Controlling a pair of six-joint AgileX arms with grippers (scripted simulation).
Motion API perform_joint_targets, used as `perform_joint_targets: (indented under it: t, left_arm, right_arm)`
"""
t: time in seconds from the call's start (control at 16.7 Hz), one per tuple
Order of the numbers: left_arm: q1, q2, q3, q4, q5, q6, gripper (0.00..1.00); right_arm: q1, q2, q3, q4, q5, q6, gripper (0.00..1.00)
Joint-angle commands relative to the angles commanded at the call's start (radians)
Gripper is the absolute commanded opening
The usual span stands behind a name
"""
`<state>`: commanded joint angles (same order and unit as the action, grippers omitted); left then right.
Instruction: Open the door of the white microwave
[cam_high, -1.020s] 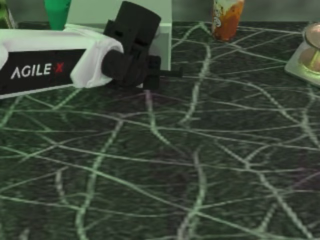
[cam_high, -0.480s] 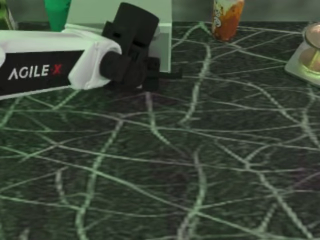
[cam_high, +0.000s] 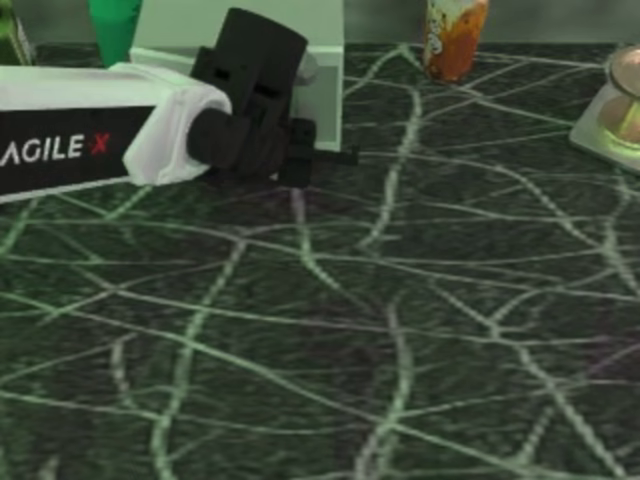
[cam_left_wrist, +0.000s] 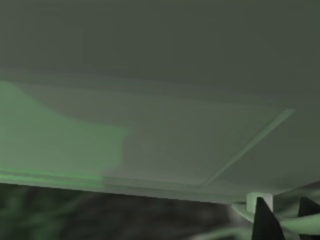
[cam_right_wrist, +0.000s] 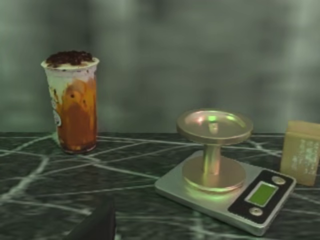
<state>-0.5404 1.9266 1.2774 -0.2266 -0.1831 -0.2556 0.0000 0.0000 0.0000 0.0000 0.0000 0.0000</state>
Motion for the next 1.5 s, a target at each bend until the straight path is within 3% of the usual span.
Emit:
perform_joint_targets:
  t: [1.5]
  left_arm:
    - [-0.001,-0.008,-0.013,0.005,0.017,0.013,0.00]
  right_arm:
    - [0.000,0.000,0.000,0.000,0.000,0.000,1.00]
